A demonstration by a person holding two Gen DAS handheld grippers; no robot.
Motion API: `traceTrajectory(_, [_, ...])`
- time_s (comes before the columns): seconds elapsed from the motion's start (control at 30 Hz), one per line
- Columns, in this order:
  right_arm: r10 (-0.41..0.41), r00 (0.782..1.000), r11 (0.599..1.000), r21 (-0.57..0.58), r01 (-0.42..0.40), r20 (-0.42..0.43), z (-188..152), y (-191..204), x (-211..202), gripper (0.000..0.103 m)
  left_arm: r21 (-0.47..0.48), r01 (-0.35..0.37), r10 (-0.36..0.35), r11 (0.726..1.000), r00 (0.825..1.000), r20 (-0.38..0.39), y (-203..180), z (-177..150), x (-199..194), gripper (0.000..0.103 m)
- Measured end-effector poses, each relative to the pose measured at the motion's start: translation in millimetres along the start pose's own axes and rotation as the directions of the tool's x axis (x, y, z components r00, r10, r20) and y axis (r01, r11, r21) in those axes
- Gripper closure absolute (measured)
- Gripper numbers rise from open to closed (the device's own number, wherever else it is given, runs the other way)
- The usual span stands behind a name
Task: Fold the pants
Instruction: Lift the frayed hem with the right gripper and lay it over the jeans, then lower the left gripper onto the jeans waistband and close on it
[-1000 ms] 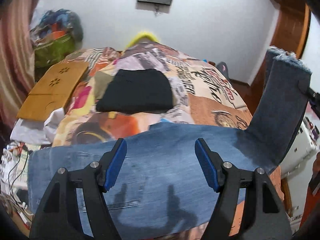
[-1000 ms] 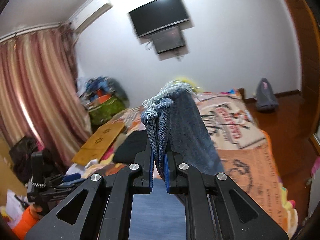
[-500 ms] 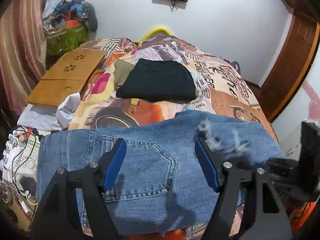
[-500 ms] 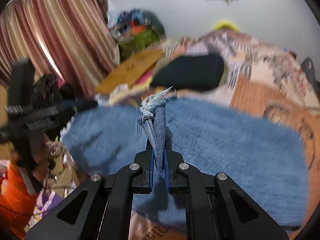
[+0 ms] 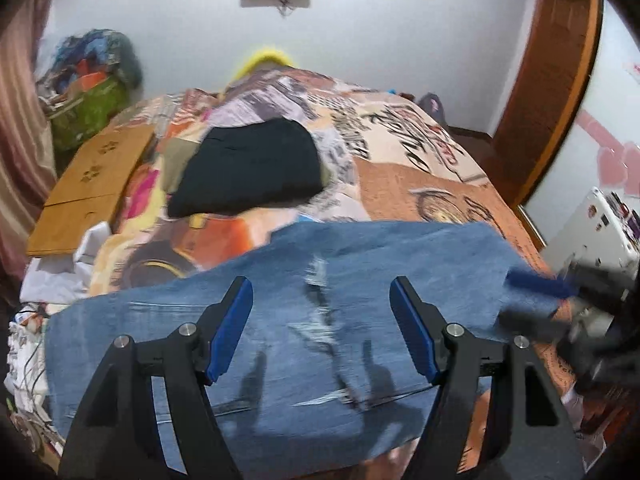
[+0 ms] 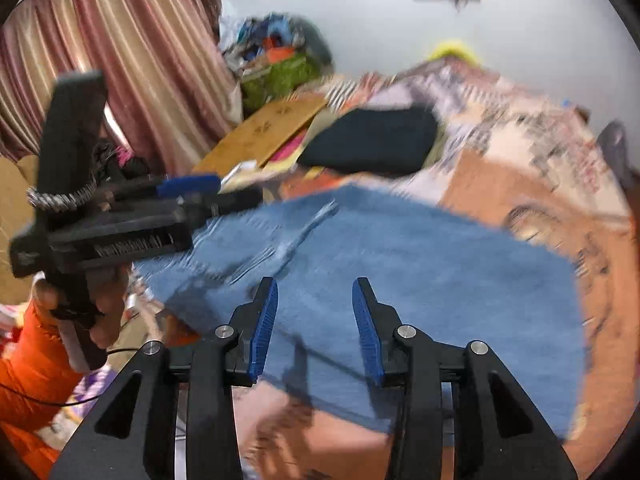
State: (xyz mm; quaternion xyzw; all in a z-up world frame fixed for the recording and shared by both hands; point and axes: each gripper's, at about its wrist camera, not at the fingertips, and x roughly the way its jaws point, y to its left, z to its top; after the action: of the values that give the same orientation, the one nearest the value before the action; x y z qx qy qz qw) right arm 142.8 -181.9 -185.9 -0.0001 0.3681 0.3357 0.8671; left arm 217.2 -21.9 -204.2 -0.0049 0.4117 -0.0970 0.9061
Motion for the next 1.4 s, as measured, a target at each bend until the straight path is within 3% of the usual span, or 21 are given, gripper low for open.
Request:
traceTrajectory(0.13, [-0.108,0.994,0.993,0.044,0.107,0.026,-1,-31,-5,0.067,0.03,0.022,-0.019,0.999,0.997,-0.081,-24,-8,33,0.032])
traceTrajectory(0.27, [-0.161,0.983,0.981,0.092,0.169,-0.087,-20,-62,22,0.067,0.085,-0.02,0.034,0.996,0.986,-0.16,-37,-27,65,0.031])
traceTrajectory(0.33, [-0.161,0.974,0.978,0.106,0.178,-0.158,-37,-78,36,0.068,0.081,-0.011,0.023,0.997,0.988,-0.152,-35,-35,69,0.026])
traceTrajectory(0.37, [-0.141,0.98,0.981,0.111,0.157,-0.14,-44,-83,34,0.069,0.073,-0.017,0.028,0.997,0.99,-0.139,-32,-38,68,0.02])
traceTrajectory(0.5, [-0.189,0.973,0.975,0.093,0.202,-0.133,-53,-93,20,0.071,0.075,-0.015,0.026,0.997,0.99,-0.141,-23,-43,64,0.019])
traceTrajectory(0.73, [-0.268,0.951,0.946,0.146,0.29,-0.151,-69,-115,-13,0.068,0.113,-0.142,0.155,0.983,0.982,-0.111,10,-54,34,0.019])
traceTrajectory(0.8, [-0.327,0.931,0.924,0.154,0.351,-0.162,-70,-120,-24,0.063,0.1,-0.224,0.235,0.969,0.966,-0.106,28,-55,23,0.019])
traceTrajectory(0.9, [-0.355,0.923,0.91,0.17,0.378,-0.151,-67,-125,-37,0.063,0.022,-0.291,0.292,0.957,0.954,-0.07,63,-58,-5,0.02])
traceTrajectory(1.03, [-0.364,0.927,0.915,0.155,0.373,-0.086,-48,-113,-47,0.063,-0.086,-0.354,0.355,0.931,0.935,-0.012,108,-60,-54,0.02])
traceTrajectory(1.17, [-0.339,0.941,0.936,0.104,0.337,-0.005,-28,-84,-47,0.058,-0.132,-0.396,0.401,0.909,0.916,0.015,141,-70,-96,0.019])
traceTrajectory(1.4, [-0.236,0.971,0.972,0.038,0.234,0.05,-7,-32,-16,0.053,-0.211,-0.326,0.323,0.921,0.945,-0.049,174,-108,-113,0.019])
